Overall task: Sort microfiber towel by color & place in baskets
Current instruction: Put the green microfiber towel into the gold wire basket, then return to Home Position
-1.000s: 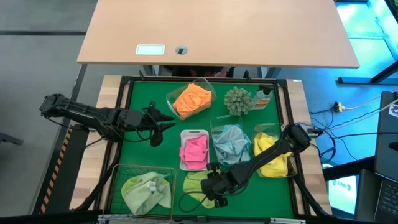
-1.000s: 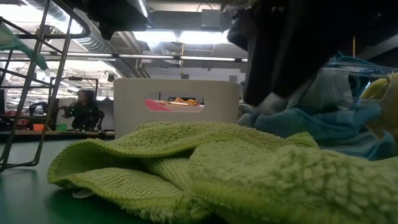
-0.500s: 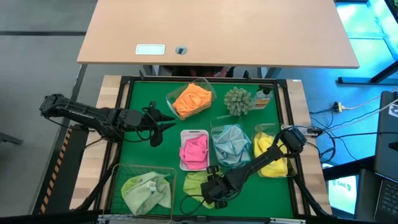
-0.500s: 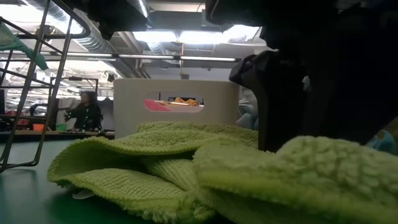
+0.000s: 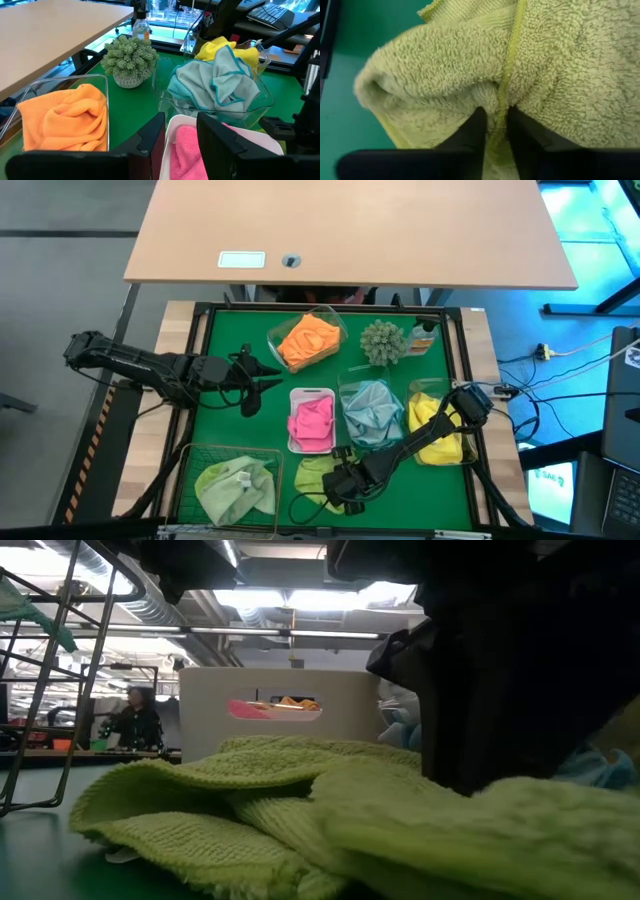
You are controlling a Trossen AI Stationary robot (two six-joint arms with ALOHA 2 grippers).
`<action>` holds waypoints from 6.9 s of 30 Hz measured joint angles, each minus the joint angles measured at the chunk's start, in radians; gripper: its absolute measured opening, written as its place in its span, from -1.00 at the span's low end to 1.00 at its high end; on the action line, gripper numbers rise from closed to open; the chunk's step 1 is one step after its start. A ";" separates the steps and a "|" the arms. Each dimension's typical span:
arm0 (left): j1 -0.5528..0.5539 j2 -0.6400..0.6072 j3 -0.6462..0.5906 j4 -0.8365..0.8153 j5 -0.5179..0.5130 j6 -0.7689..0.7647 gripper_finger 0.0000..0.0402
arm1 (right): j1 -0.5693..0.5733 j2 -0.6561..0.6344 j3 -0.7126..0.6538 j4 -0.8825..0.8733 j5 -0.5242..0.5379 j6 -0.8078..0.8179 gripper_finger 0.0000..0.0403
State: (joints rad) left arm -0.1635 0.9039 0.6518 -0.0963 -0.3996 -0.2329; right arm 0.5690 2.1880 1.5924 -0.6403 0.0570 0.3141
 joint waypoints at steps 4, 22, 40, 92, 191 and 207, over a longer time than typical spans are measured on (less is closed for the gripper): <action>0.000 0.000 0.000 0.000 0.000 0.000 -0.47 | -0.001 0.000 -0.001 -0.001 -0.026 0.003 -0.90; 0.000 0.000 0.000 0.034 0.149 0.000 -0.47 | 0.000 0.002 0.441 -0.490 -0.002 -0.047 -0.95; -0.008 -0.001 0.000 0.062 0.226 0.000 -0.47 | -0.007 -0.012 0.762 -0.293 0.089 -0.348 -0.96; -0.008 -0.334 0.000 -0.003 0.335 0.069 -0.47 | -0.244 0.327 0.642 0.506 -0.024 -0.465 -0.95; -0.008 -0.344 0.000 -0.042 0.278 0.139 -0.47 | -0.242 -0.779 0.352 -0.562 0.018 -0.363 -0.92; -0.008 -0.343 0.000 -0.045 0.278 0.268 -0.47 | -0.242 -1.460 -0.639 0.120 0.063 -0.220 -0.92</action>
State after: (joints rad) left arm -0.1719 0.5610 0.6518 -0.1413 -0.1219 0.0350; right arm 0.3267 0.7281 0.9534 -0.5200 0.1203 0.0938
